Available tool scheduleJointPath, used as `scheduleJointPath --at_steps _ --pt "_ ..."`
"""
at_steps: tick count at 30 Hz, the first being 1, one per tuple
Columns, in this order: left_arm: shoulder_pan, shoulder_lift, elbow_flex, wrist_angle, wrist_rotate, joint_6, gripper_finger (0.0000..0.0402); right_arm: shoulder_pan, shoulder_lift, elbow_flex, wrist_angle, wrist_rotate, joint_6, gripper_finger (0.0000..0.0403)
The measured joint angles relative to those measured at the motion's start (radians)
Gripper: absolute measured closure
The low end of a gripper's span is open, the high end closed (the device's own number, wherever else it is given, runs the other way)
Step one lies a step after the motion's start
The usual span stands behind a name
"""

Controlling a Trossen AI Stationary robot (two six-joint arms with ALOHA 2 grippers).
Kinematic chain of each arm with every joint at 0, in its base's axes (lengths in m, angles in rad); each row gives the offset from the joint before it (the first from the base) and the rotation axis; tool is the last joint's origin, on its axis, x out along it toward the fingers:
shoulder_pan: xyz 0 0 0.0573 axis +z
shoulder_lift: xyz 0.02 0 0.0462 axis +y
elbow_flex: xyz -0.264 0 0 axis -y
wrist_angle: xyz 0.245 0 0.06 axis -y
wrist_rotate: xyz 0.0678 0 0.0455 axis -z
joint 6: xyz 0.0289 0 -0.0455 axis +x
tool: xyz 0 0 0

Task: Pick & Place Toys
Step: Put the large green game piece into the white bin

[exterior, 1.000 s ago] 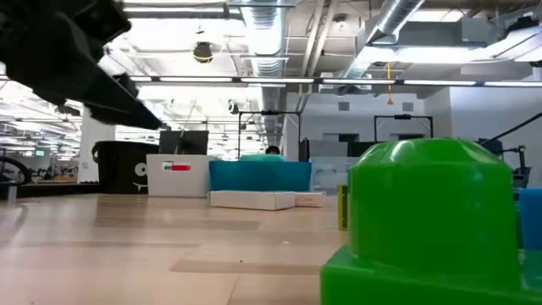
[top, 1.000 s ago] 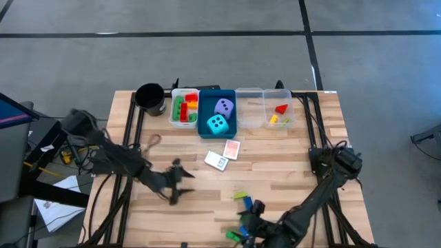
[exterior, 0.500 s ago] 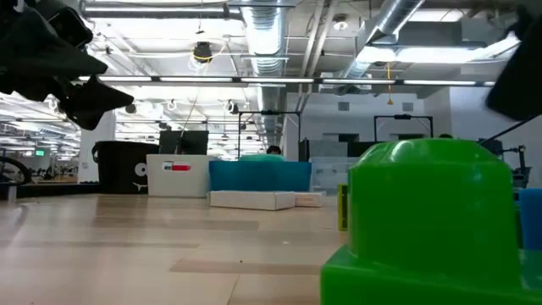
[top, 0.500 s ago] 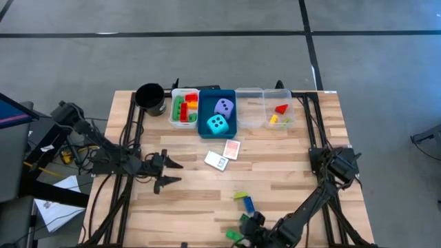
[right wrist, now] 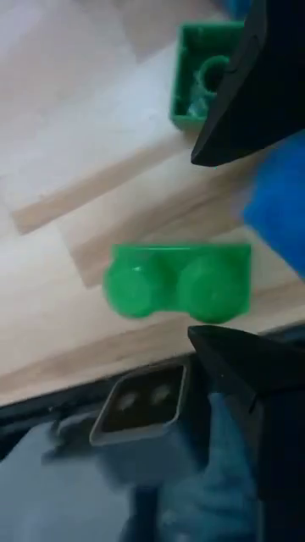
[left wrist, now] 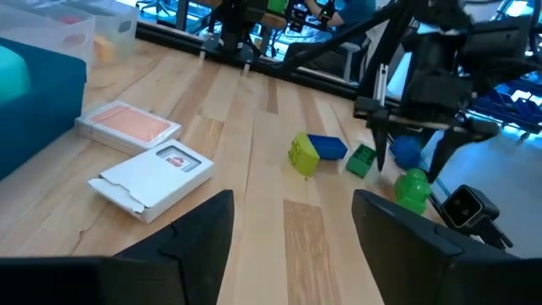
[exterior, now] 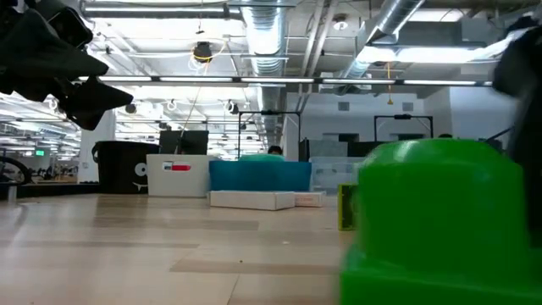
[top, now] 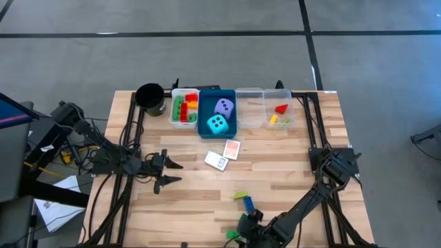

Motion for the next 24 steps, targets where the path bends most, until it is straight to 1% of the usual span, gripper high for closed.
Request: scheduleJointPath --at_steps 4,10,14,17,19,21,24 --pt "0.0 0.0 0.0 -0.002 0.0 0.0 0.0171 -0.015 0.033 0.0 0.029 -0.058 -0.035 0.0086" --pt "0.001 0.0 0.0 0.0 0.0 -0.001 0.0171 -0.025 0.056 0.005 0.013 -0.077 -0.038 0.0089" --pt "0.001 0.0 0.0 -0.001 0.0 -0.001 0.0174 -0.03 0.056 0.004 0.008 -0.077 -0.037 0.0106" --pt "0.001 0.0 0.0 -0.001 0.0 -0.001 0.0178 -0.031 0.056 0.003 0.003 -0.076 -0.037 0.0132" --pt "0.001 0.0 0.0 -0.001 0.0 -0.001 0.0181 -0.031 0.056 0.002 -0.001 -0.075 -0.035 0.0157" --pt "0.001 0.0 0.0 0.0 0.0 -0.001 0.0183 -0.031 0.056 0.002 -0.007 -0.072 -0.035 0.019" --pt "0.001 0.0 0.0 -0.001 0.0 -0.001 0.0186 -0.033 0.056 0.001 -0.015 -0.067 -0.035 0.0255"
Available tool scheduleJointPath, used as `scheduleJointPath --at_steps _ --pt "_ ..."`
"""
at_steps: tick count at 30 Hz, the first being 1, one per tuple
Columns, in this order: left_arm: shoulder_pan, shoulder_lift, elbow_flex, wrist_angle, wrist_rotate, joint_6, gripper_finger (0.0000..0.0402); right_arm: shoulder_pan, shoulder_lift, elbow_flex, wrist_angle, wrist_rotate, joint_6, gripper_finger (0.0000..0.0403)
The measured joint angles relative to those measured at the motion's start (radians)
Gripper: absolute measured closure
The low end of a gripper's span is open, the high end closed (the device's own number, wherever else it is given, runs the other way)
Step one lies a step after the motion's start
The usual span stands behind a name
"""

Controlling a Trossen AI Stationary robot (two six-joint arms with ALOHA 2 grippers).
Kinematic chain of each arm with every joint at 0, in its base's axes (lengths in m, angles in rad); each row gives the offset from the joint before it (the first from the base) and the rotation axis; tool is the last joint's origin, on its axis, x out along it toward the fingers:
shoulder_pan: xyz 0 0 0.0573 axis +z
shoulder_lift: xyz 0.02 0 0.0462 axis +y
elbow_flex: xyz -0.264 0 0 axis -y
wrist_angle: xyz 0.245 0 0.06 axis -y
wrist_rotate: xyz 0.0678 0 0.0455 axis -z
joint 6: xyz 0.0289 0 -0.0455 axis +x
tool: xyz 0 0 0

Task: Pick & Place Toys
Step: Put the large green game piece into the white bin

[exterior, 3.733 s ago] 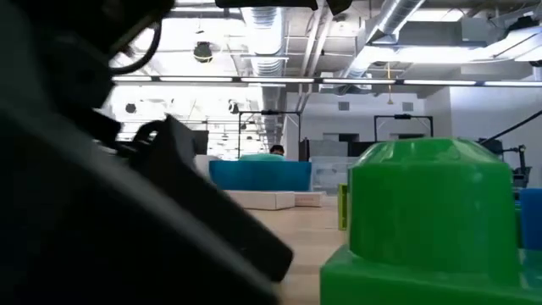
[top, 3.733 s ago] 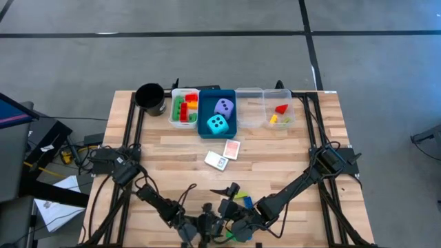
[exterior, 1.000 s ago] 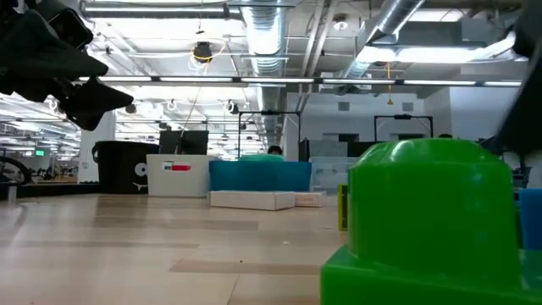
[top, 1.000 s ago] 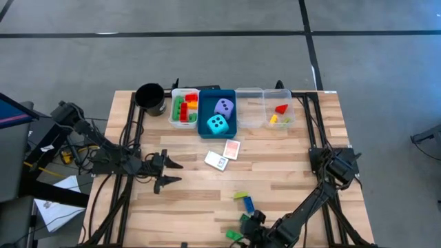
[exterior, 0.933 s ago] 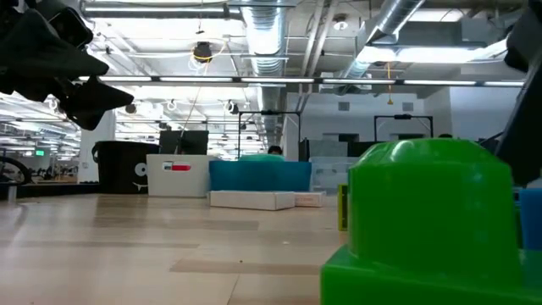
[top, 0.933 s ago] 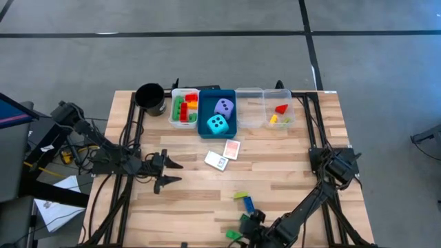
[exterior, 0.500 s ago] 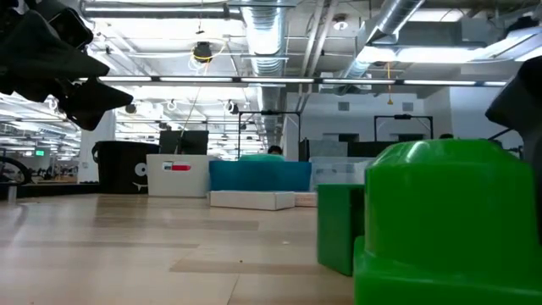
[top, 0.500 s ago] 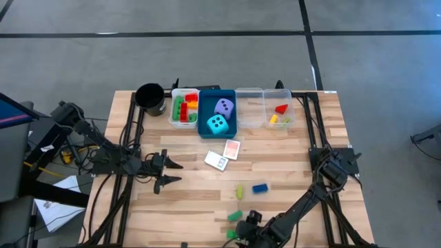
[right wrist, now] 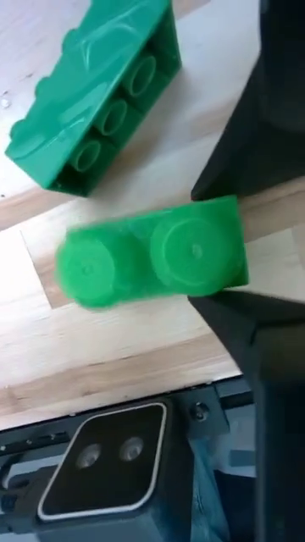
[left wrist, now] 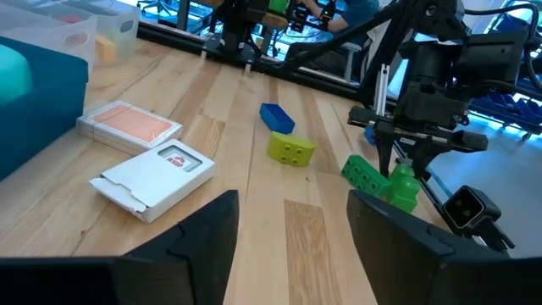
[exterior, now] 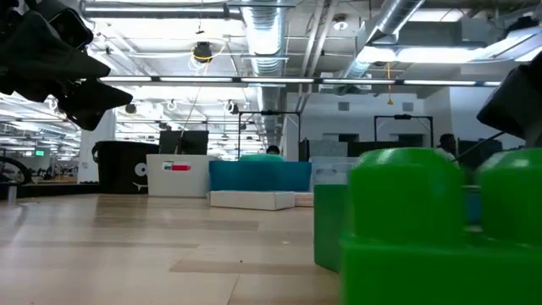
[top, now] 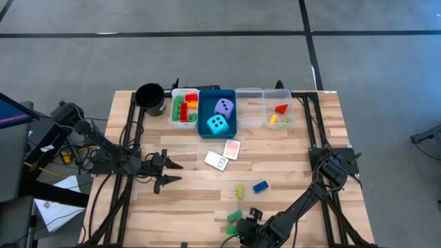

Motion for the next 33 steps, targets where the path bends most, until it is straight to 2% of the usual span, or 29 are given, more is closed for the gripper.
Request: scheduleJointPath --at_steps 1,7,12,17,22,25,27,30,33 --pt "0.0 0.0 0.0 0.0 0.0 0.0 0.0187 -0.003 0.0 0.0 0.001 -0.001 0.0 0.0272" --pt "0.0 0.0 0.0 0.0 0.0 0.0 0.0188 -0.014 0.006 0.053 -0.061 0.004 -0.041 0.027" --pt "0.0 0.0 0.0 -0.001 0.0 0.001 0.0187 -0.017 0.017 0.22 -0.381 0.055 -0.058 0.027" --pt "0.0 0.0 0.0 -0.002 0.0 0.001 0.0187 -0.019 0.011 0.44 -0.78 0.23 -0.071 0.027" --pt "0.0 0.0 0.0 -0.004 0.0 0.001 0.0194 -0.041 0.011 0.607 -1.042 0.51 -0.105 0.027" --pt "0.0 0.0 0.0 -0.005 0.0 0.001 0.0199 -0.075 0.009 0.66 -1.124 0.649 -0.106 0.027" --pt "0.0 0.0 0.0 -0.005 0.0 -0.002 0.0201 -0.11 0.007 0.675 -1.116 0.71 -0.15 0.027" --pt "0.0 0.0 0.0 -0.005 0.001 -0.008 0.0205 -0.184 -0.004 0.685 -1.118 0.768 -0.188 0.027" --pt "0.0 0.0 0.0 -0.004 0.021 -0.04 0.0209 -0.278 -0.008 0.686 -1.119 0.778 -0.198 0.027"
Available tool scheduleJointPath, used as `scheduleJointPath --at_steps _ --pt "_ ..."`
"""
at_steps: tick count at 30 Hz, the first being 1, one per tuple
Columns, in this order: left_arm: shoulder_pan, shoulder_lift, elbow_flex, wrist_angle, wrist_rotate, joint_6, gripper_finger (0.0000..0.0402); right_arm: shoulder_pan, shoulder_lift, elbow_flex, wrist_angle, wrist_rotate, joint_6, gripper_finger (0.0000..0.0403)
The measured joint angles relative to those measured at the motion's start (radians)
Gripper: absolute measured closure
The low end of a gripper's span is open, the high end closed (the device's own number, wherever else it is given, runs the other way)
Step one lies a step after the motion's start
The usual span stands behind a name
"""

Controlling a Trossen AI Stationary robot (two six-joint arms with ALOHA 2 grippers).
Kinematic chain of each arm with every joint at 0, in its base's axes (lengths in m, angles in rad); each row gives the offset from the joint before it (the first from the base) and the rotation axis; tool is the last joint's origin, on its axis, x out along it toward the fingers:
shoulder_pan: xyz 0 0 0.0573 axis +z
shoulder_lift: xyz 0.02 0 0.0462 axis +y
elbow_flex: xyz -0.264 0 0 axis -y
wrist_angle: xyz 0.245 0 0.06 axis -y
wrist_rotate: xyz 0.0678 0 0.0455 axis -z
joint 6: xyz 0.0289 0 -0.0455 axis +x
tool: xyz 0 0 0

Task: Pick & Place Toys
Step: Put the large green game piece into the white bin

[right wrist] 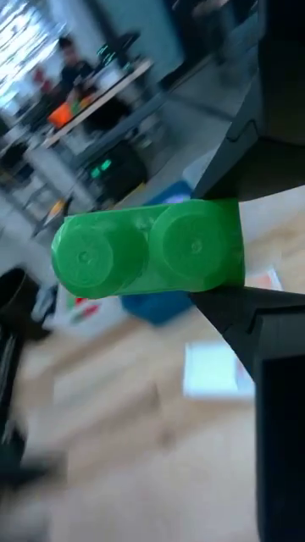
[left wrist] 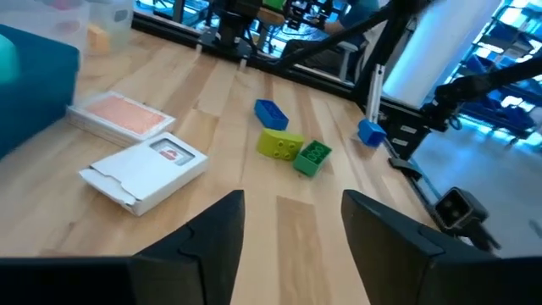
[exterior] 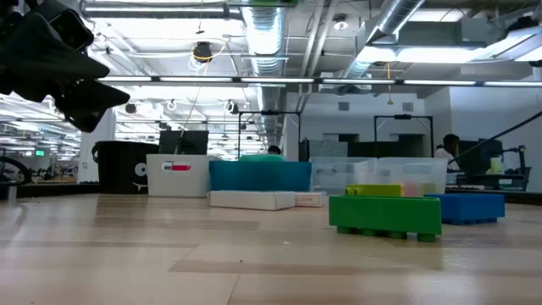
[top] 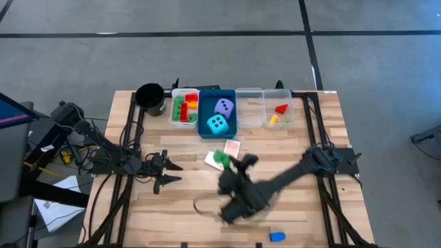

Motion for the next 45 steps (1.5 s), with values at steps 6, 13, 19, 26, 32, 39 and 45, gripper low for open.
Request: scheduleJointPath --at_steps 6,13,19,26,32,39,45 --pt "-0.001 0.0 0.001 0.0 0.066 -0.007 0.0215 -0.18 0.002 -0.003 0.072 -0.026 -0.127 0.027" --pt "0.0 0.0 0.001 0.002 -0.015 0.162 0.021 -0.207 0.003 -0.013 0.397 -0.322 -0.495 0.027" --pt "0.0 0.0 0.001 0.032 -0.056 0.317 0.0201 -0.15 0.008 -0.013 0.619 -0.504 -0.654 0.027" --pt "0.0 0.0 0.001 0.19 0.098 0.562 0.0176 -0.116 0.008 -0.013 0.636 -0.524 -0.624 0.027" --pt "0.0 0.0 0.006 0.246 0.125 0.617 0.0137 -0.114 0.008 -0.013 0.647 -0.528 -0.605 0.027" --pt "0.002 0.0 0.047 0.242 0.091 0.625 0.0107 -0.119 0.008 -0.013 0.701 -0.532 -0.628 0.027" --pt "0.002 0.042 0.075 0.242 0.073 0.63 0.0105 -0.119 0.008 -0.013 0.702 -0.532 -0.63 0.027"
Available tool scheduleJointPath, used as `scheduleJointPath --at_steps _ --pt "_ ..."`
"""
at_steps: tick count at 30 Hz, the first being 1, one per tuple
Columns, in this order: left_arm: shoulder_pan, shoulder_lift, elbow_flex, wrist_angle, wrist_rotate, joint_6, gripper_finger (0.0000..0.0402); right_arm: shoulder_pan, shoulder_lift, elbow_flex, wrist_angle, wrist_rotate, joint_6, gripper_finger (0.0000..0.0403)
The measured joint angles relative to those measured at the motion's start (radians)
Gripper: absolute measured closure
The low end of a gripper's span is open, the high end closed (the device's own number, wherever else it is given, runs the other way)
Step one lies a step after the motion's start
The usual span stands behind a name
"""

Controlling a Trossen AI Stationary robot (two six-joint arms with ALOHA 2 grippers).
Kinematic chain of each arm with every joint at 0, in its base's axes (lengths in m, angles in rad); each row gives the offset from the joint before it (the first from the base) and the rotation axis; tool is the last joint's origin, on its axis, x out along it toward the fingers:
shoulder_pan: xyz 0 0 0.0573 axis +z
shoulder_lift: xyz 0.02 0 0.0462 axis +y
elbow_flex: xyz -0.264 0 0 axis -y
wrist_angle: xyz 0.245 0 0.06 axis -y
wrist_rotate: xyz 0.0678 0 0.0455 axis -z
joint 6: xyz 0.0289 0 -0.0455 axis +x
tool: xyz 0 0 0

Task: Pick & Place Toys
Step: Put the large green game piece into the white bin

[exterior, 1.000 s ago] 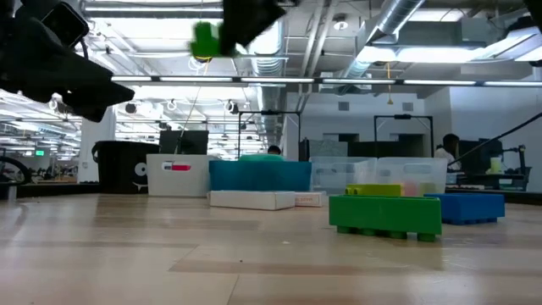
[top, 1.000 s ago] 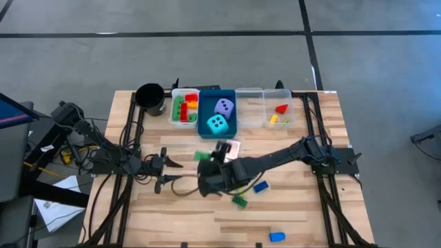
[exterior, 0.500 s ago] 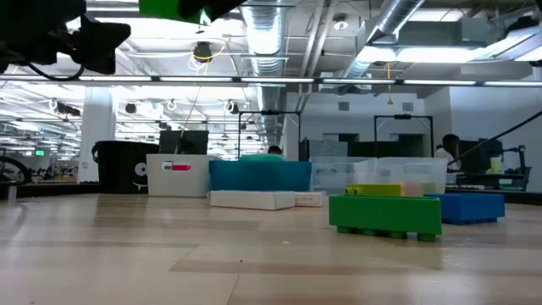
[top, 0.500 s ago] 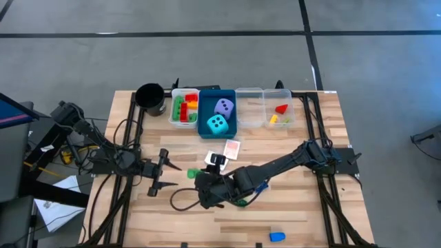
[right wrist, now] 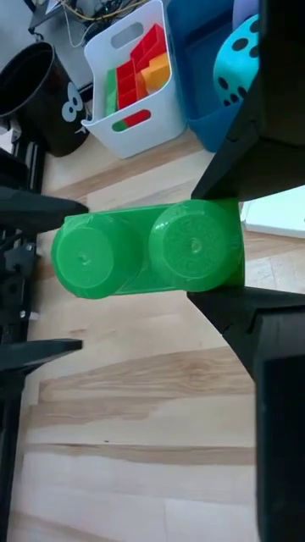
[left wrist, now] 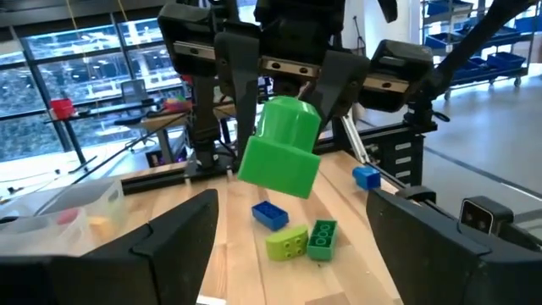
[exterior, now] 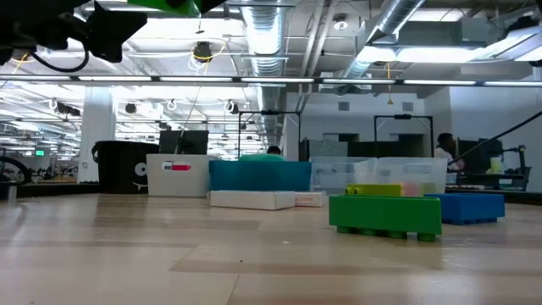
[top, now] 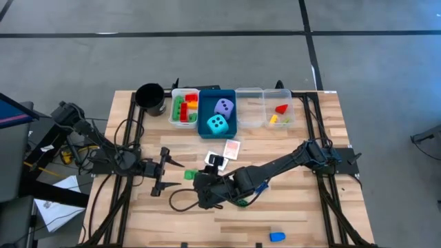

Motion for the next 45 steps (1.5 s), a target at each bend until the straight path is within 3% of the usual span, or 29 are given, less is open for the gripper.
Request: scheduleJointPath --at_steps 10,17,21,29,38,40,45 --pt "0.0 0.157 0.113 0.009 -0.073 0.048 0.0105 0.0 0.0 0.0 0.014 0.0 -0.009 0.027" --pt "0.0 0.165 0.141 0.017 -0.088 0.051 0.0111 0.0 0.0 0.0 0.011 0.0 -0.017 0.027" --pt "0.0 0.164 0.141 0.005 -0.087 0.045 0.0147 0.0 0.0 0.0 0.011 0.0 -0.017 0.027" --pt "0.0 0.164 0.141 -0.008 -0.086 0.042 0.0263 0.001 0.0 0.0 0.014 -0.004 -0.017 0.027" --pt "0.007 0.164 0.141 -0.008 -0.114 0.043 0.0269 0.007 0.0 0.0 0.023 -0.003 -0.026 0.0269" --pt "0.01 0.163 0.141 -0.006 -0.118 0.043 0.0269 0.013 0.0 0.0 0.029 0.006 -0.033 0.0238" --pt "0.012 0.164 0.142 -0.012 -0.137 0.043 0.0269 0.028 -0.002 0.001 0.052 0.012 -0.019 0.0106"
